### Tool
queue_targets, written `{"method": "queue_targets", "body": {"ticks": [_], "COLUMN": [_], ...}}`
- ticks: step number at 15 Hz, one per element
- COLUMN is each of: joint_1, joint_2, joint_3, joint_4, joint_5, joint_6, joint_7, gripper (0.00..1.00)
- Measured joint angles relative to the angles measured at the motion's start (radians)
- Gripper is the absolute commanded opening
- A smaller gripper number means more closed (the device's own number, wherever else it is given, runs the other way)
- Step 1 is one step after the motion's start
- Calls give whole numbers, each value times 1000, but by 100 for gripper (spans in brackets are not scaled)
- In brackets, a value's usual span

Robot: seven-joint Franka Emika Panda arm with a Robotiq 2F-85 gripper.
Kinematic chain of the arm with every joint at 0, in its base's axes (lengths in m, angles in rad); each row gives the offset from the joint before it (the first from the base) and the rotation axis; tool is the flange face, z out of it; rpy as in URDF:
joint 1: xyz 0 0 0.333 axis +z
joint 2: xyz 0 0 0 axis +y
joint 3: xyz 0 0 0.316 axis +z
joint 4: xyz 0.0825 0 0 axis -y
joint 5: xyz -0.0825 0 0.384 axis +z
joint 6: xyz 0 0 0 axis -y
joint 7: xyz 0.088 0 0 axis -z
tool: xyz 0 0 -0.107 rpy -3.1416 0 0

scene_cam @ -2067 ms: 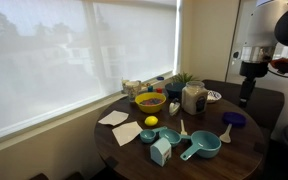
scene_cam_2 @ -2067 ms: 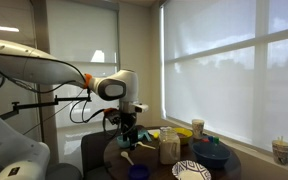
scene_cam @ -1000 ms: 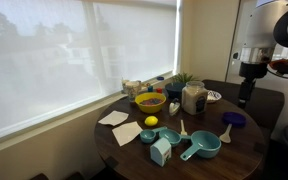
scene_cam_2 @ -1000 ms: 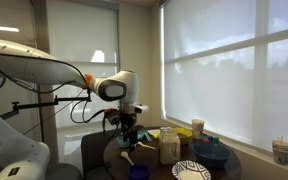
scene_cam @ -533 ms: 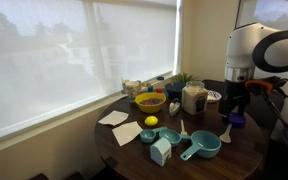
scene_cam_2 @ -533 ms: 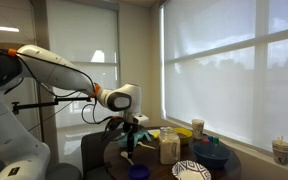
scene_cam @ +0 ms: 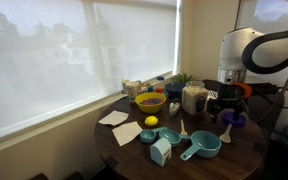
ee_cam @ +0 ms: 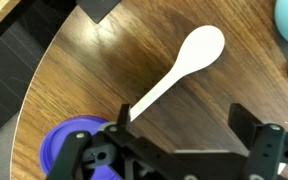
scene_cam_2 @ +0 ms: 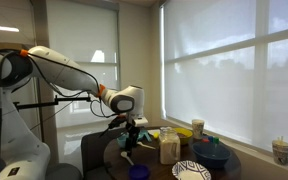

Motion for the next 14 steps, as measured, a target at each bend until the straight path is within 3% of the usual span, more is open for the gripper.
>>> {"method": "queue_targets", "body": {"ticks": [7, 14], "joint_1": [-1, -4], "joint_2": [2, 3], "joint_3": [5, 4], "joint_4": [0, -2], "joint_5": [0, 1], "joint_6": [11, 11], "joint_7": [37, 167], "gripper": [100, 100]}}
